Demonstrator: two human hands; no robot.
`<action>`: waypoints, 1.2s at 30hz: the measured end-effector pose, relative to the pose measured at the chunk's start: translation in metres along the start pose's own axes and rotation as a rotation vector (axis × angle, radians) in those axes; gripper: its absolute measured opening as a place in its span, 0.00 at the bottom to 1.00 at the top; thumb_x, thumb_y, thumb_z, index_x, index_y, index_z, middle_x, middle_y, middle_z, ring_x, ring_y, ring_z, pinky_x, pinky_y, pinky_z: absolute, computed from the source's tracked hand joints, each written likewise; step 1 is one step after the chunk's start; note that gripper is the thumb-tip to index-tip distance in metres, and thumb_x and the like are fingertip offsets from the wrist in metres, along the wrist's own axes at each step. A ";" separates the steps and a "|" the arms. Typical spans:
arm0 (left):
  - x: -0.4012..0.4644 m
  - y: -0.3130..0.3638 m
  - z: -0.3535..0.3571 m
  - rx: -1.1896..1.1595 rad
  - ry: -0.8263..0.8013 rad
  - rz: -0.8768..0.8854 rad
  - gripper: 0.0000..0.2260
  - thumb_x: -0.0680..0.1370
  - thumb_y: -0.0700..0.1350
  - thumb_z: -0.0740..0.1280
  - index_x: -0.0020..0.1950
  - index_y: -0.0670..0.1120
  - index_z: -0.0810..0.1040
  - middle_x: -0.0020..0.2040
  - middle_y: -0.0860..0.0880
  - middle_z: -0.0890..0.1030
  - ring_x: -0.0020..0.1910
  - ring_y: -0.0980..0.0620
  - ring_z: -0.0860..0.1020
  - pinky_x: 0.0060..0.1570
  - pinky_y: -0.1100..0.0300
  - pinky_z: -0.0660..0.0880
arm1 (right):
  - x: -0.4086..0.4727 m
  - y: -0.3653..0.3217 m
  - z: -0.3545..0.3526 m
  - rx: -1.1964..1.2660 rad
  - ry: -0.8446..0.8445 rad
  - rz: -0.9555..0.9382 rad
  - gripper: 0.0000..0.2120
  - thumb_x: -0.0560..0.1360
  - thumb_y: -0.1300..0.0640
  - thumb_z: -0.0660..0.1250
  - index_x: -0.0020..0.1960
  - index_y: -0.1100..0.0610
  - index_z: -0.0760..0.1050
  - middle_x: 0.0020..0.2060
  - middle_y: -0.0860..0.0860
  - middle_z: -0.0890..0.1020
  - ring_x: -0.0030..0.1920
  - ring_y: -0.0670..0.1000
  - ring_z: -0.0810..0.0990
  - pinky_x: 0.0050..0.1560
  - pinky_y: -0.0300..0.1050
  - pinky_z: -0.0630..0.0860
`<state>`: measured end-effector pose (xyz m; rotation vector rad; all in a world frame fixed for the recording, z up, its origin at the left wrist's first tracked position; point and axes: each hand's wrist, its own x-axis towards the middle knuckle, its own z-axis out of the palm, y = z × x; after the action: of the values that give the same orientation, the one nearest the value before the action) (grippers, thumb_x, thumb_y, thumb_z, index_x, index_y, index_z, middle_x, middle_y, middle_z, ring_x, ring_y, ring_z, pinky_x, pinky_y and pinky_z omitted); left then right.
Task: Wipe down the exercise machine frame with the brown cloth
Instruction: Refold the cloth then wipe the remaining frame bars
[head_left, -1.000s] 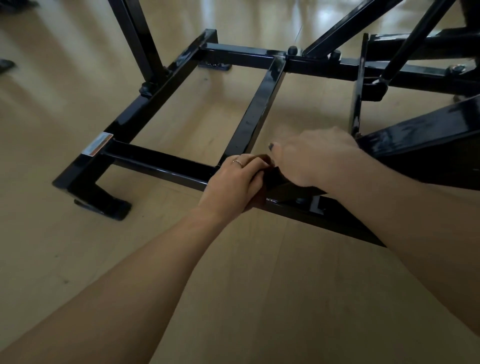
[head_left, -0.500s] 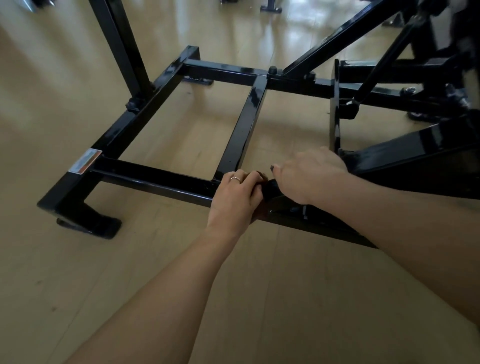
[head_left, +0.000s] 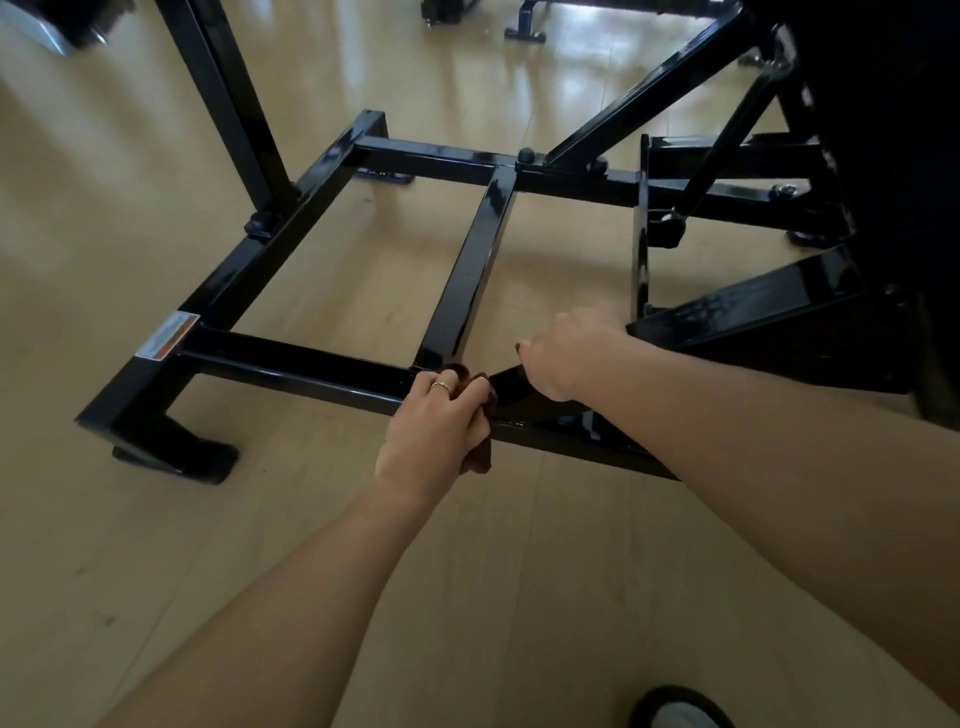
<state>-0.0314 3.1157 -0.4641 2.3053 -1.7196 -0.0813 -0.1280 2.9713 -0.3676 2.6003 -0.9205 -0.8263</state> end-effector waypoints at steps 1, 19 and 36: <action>-0.003 -0.004 0.000 -0.014 -0.010 -0.022 0.20 0.77 0.48 0.74 0.66 0.51 0.71 0.61 0.48 0.74 0.62 0.46 0.69 0.45 0.50 0.82 | 0.007 -0.003 0.001 0.036 -0.020 -0.004 0.20 0.84 0.53 0.57 0.76 0.49 0.67 0.50 0.55 0.76 0.50 0.59 0.77 0.45 0.56 0.71; 0.012 -0.043 -0.115 0.069 -0.021 -0.280 0.12 0.85 0.52 0.58 0.68 0.53 0.73 0.56 0.48 0.78 0.51 0.48 0.77 0.50 0.48 0.80 | 0.089 -0.066 0.015 0.786 -0.266 -0.055 0.35 0.85 0.38 0.35 0.84 0.57 0.53 0.82 0.60 0.58 0.80 0.63 0.60 0.80 0.57 0.54; 0.070 -0.058 -0.040 -0.072 -0.087 -0.234 0.13 0.87 0.50 0.57 0.68 0.52 0.76 0.61 0.45 0.77 0.60 0.46 0.74 0.62 0.49 0.75 | 0.089 -0.061 0.023 0.740 -0.124 -0.172 0.22 0.86 0.52 0.46 0.77 0.57 0.60 0.57 0.56 0.78 0.57 0.61 0.77 0.56 0.56 0.71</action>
<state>0.0516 3.0718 -0.4317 2.4708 -1.4514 -0.2867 -0.0549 2.9597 -0.4490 3.3244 -1.2350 -0.8045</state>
